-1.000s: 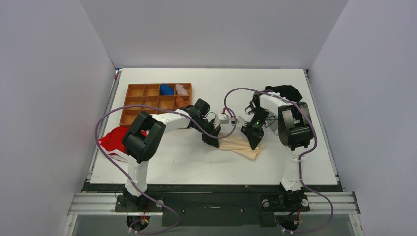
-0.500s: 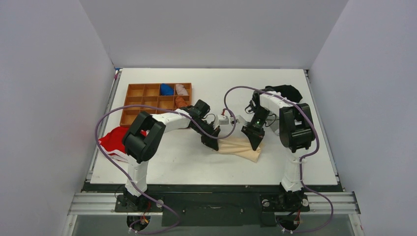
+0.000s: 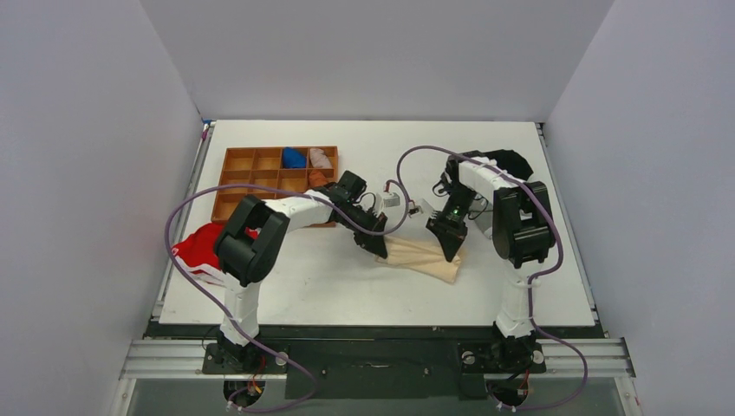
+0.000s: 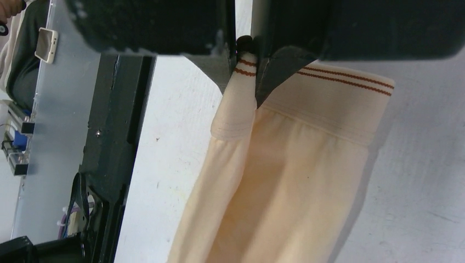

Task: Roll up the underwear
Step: Fold the underwear at the center of the board.

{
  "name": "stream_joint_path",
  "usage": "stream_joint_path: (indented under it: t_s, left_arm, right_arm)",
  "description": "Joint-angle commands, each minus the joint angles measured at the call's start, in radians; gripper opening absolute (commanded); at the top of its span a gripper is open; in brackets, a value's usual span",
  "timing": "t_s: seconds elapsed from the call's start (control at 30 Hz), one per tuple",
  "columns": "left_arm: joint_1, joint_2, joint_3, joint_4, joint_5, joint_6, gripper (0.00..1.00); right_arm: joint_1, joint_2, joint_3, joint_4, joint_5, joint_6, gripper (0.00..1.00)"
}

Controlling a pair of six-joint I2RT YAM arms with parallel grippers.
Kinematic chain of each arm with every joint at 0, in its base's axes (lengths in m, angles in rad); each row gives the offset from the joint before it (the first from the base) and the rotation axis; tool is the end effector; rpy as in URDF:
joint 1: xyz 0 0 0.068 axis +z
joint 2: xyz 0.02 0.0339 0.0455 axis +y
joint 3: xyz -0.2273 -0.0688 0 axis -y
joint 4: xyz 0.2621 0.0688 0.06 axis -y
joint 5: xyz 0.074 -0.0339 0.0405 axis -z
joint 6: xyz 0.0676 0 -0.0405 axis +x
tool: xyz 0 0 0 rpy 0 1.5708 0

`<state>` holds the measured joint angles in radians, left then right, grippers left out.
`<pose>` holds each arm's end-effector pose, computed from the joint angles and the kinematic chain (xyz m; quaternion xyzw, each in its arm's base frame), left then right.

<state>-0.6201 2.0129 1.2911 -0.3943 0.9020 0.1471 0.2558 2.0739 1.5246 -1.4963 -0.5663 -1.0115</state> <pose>0.2984 -0.2782 0.0867 0.4193 0.7764 -0.4604 0.0977 0.3048 0.1172 0.1104 0.4996 -0.7910 -0.3357 0.1097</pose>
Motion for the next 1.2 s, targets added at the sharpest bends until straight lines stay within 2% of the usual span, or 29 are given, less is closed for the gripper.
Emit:
stream_joint_path:
  t_s: [0.0,0.07,0.17,0.6,0.73,1.17]
  left_arm:
    - [0.015,0.002,0.018,0.062,-0.021,-0.095,0.00]
    - [0.016,0.007,0.022,0.065,-0.038,-0.119,0.00]
    - [0.016,0.014,0.031,0.064,-0.052,-0.132,0.00]
    - [0.015,0.034,0.073,0.016,-0.065,-0.105,0.00]
    - [0.012,0.047,0.099,-0.020,-0.069,-0.073,0.00]
    - [-0.004,0.143,0.318,-0.266,-0.090,0.062,0.01]
  right_arm:
    - [-0.002,0.016,0.027,-0.073,-0.010,-0.057,0.24]
    - [-0.004,0.021,0.023,-0.074,-0.013,-0.061,0.38]
    - [-0.007,0.033,0.021,-0.072,-0.018,-0.063,0.42]
    - [-0.034,0.049,0.034,-0.063,-0.051,-0.055,0.16]
    - [-0.046,0.040,0.029,-0.063,-0.060,-0.058,0.00]
    - [-0.076,0.008,-0.001,-0.072,-0.039,-0.058,0.00]
